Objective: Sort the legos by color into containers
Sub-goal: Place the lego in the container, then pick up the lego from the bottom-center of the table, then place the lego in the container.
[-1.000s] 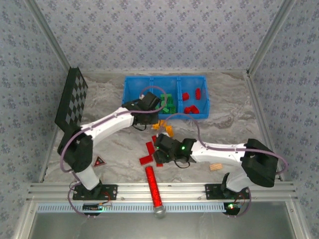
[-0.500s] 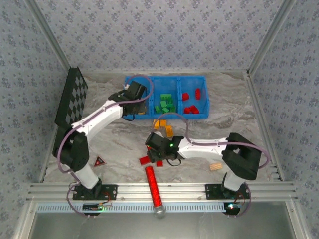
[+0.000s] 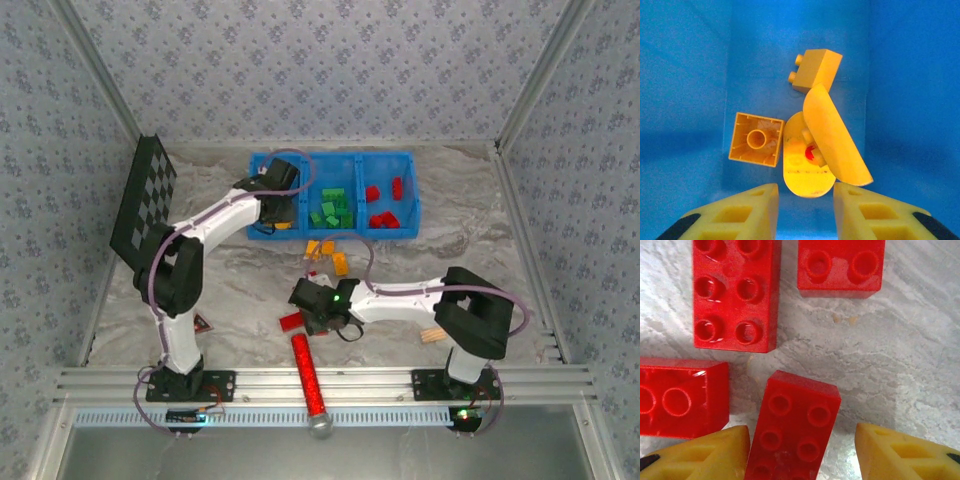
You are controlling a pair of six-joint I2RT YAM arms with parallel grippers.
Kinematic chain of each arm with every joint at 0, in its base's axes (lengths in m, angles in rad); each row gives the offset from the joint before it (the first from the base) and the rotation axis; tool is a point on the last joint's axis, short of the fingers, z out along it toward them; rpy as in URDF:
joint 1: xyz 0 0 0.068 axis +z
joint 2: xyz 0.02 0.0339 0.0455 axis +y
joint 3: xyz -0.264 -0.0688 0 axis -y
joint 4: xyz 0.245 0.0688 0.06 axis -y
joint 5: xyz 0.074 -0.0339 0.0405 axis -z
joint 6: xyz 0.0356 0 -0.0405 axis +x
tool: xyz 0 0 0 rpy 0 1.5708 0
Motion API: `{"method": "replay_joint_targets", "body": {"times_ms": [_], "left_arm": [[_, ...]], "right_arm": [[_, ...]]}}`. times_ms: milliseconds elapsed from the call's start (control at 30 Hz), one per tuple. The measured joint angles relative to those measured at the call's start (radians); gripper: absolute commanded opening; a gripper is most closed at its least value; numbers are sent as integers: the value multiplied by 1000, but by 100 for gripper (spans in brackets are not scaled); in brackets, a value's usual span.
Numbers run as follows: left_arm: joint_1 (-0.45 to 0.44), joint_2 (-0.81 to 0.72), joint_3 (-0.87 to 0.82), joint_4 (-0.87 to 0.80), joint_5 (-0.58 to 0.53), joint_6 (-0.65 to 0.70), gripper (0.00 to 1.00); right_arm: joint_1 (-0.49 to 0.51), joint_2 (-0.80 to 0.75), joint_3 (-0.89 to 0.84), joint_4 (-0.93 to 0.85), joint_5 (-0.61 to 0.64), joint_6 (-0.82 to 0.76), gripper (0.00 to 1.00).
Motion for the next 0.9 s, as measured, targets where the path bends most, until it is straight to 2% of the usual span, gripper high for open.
{"method": "replay_joint_targets", "body": {"times_ms": [167, 500, 667, 800, 900], "left_arm": [[6, 41, 31, 0, 8, 11, 41], [11, 92, 85, -10, 16, 24, 55], [16, 94, 87, -16, 19, 25, 60], [19, 93, 87, -18, 23, 26, 62], [19, 81, 86, -30, 31, 26, 63]], "right_arm": [[0, 20, 6, -3, 3, 5, 56], [-2, 18, 8, -31, 29, 16, 29], [-19, -46, -12, -99, 39, 6, 23], [-101, -206, -27, -181, 71, -34, 23], [-232, -334, -27, -200, 94, -95, 22]]}}
